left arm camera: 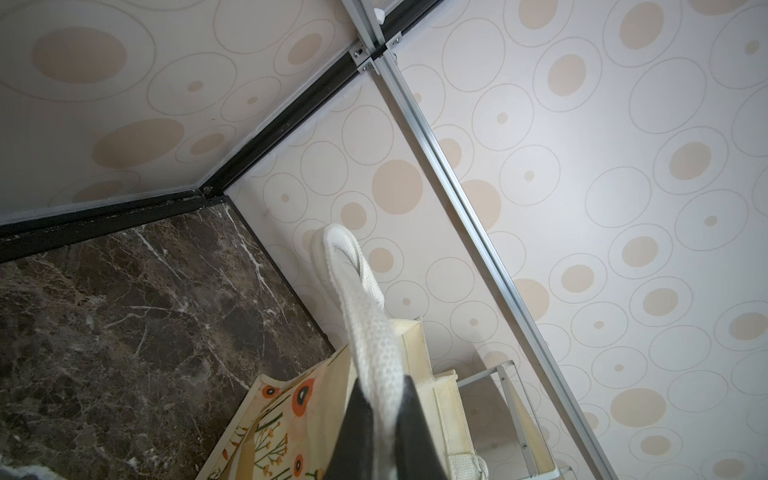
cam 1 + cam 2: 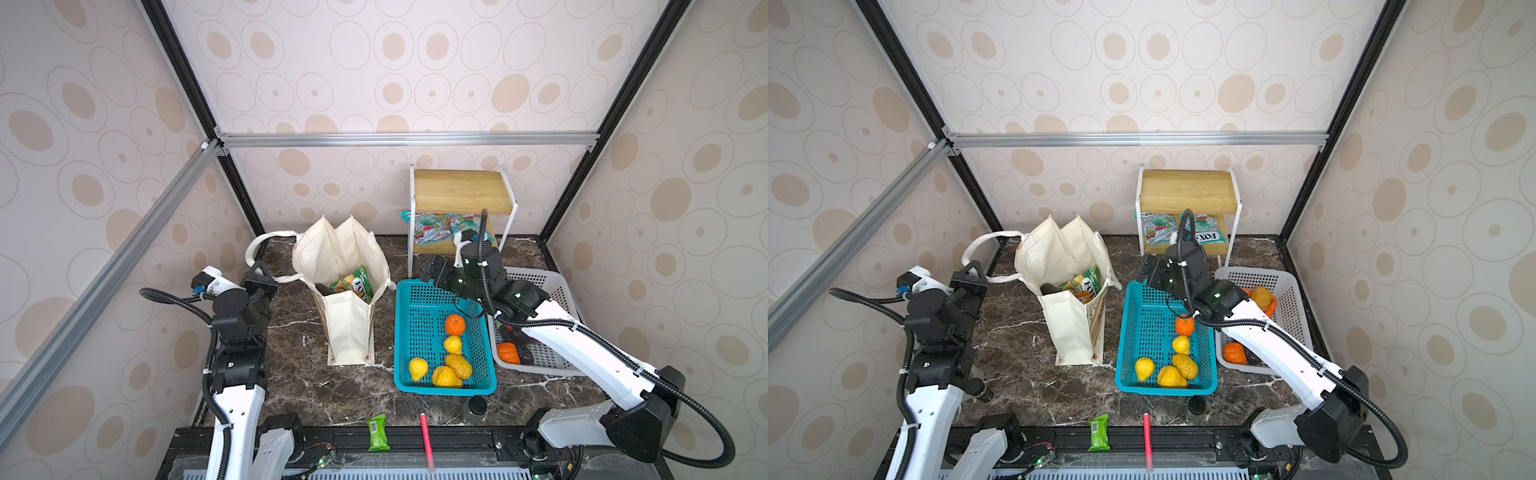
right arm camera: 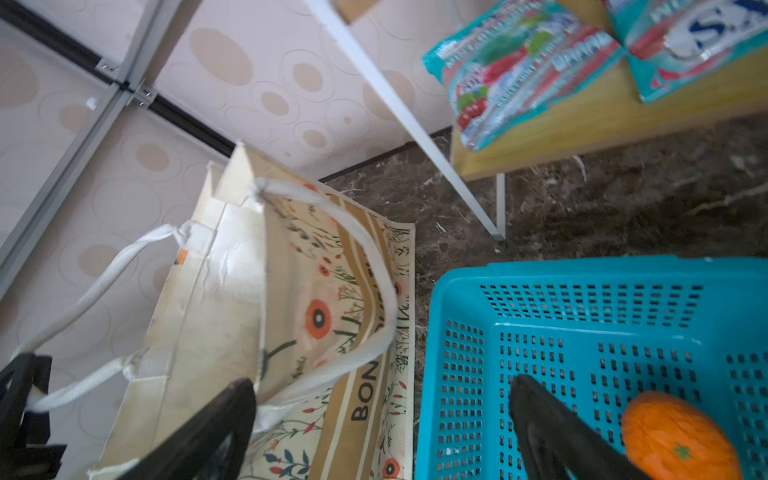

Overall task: Place the food into the grocery bag and tie it
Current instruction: 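Lower the right gripper to the bag's other white handle while the left gripper draws back, then close the right gripper on the other white handle of the tote bag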

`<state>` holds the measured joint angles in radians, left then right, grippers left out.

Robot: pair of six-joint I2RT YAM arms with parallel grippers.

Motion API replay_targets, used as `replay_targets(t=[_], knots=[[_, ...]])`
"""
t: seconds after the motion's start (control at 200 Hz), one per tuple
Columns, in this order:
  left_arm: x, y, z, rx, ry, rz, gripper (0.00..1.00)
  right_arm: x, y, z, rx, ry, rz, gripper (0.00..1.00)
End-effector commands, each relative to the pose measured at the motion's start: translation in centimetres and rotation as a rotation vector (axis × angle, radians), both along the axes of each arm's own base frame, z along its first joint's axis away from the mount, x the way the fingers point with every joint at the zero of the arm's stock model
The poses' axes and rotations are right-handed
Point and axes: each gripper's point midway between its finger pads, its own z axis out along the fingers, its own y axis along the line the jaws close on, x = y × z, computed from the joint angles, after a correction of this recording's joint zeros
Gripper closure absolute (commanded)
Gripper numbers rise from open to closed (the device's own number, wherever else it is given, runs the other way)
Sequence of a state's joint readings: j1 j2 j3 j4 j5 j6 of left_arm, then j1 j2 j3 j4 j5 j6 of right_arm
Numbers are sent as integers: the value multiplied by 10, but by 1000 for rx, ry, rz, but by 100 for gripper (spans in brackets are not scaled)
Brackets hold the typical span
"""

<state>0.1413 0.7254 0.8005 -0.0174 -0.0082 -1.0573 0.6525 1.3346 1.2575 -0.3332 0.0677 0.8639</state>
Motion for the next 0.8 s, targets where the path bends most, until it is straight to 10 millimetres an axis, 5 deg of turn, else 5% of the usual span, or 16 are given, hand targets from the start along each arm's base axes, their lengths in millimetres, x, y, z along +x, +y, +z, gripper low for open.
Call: replay_targets(t=[0.0,0.22,0.61,0.795], knots=[[-9,9,7,43,-14,53,100,-15,12,-34,133,186,0,0],[-8,7,5,38,-14,42,100,-19,34,-82,331,349,-50,12],[-5,4,-1,16,-21,19,100,0,54,-80,476,331,-203,17],[-5,4,-2,11,-21,22,100,7,84,-83,611,372,-172,24]])
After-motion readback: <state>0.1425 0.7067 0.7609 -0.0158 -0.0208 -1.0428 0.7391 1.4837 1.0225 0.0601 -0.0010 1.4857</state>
